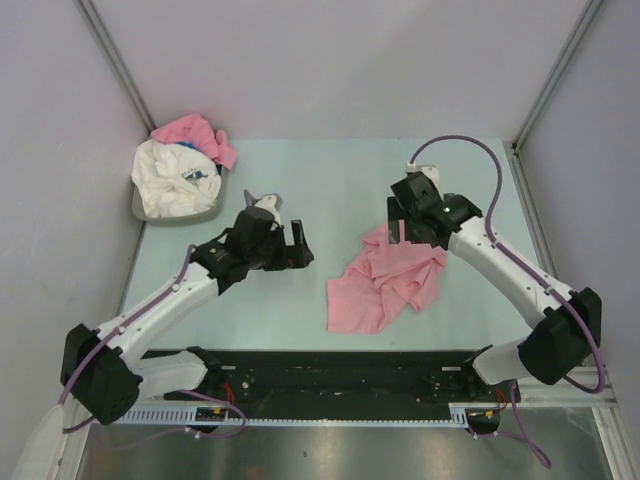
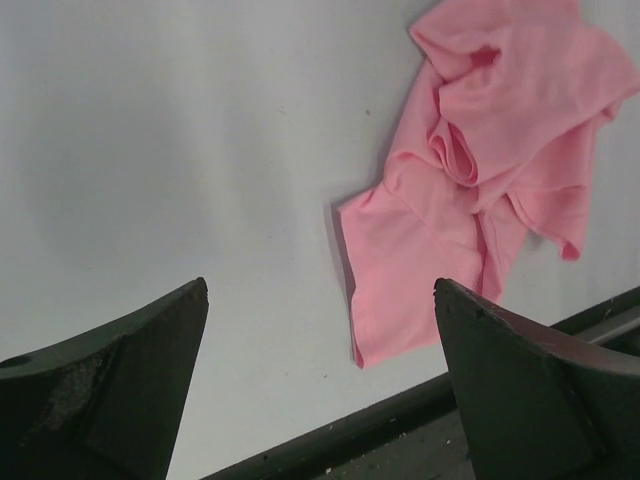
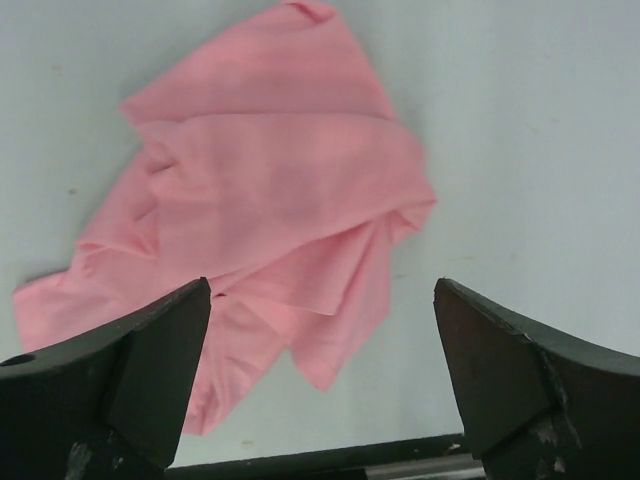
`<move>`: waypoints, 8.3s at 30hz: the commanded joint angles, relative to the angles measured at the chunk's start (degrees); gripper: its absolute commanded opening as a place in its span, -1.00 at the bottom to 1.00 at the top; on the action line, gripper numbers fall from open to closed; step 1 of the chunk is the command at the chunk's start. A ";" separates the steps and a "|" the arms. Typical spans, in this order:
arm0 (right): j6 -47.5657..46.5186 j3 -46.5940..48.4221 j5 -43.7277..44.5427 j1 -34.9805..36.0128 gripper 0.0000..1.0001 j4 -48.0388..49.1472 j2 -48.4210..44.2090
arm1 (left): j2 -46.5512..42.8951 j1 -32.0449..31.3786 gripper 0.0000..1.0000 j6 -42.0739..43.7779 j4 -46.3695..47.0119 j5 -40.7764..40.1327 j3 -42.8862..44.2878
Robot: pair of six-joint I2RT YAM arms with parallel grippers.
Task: Fold and stack the t-shirts
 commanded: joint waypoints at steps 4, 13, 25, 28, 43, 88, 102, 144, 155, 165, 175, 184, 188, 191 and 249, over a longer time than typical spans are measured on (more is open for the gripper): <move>-3.41 1.59 -14.00 4.49 0.81 7.81 11.63 | 3.45 -2.76 1.00 -0.30 4.13 0.64 1.63; -3.15 1.59 -14.64 6.33 -0.03 9.75 19.46 | 2.66 -2.67 0.99 -0.04 3.42 -1.12 0.31; -2.97 1.42 -12.87 9.76 -0.11 8.96 25.44 | 1.78 -2.58 1.00 -0.12 3.69 -1.47 -1.10; -2.71 1.33 -11.91 9.85 -0.36 9.31 26.31 | 1.43 -2.50 1.00 0.05 3.60 -1.56 -1.19; -2.71 1.33 -4.27 9.50 -1.00 7.29 26.58 | 0.81 -1.79 1.00 0.14 3.86 -1.47 -2.16; -5.96 40.09 13.41 10.22 -1.00 -8.79 6.73 | -8.67 -1.53 0.99 1.90 -4.92 -2.26 7.07; -3.77 33.73 12.79 -3.31 -1.00 -10.56 3.12 | -9.91 -1.53 1.00 1.63 -6.25 -1.29 10.07; 2.92 4.67 5.67 -5.35 1.00 0.17 -3.13 | 57.32 -0.21 0.43 4.01 -1.68 0.90 44.17; 3.71 2.47 5.67 -4.56 0.99 0.96 -2.69 | 59.34 0.23 -0.65 5.94 -0.80 0.47 43.02; 3.97 2.30 6.82 -4.30 1.00 0.88 -3.57 | 49.34 2.25 -0.99 9.37 -9.92 -4.37 54.75; 2.48 2.39 3.75 -4.82 0.99 2.28 -6.55 | 31.51 13.49 -0.99 11.21 -22.32 0.81 71.32; 2.04 2.47 -2.48 -6.06 1.00 5.70 -2.17 | 21.57 16.05 -0.99 10.87 -18.30 0.73 47.88; 0.46 3.00 -7.85 -6.06 0.99 9.39 2.58 | 17.70 15.61 -0.99 7.36 -12.24 4.33 29.11; -0.95 4.23 -13.99 -5.10 1.00 12.72 7.14 | 13.22 12.99 -0.99 3.58 -6.80 5.03 17.24; 16.21 -10.98 2.96 16.66 0.99 1.82 -3.92 | -17.73 6.03 -0.99 -9.27 -2.81 8.29 -4.01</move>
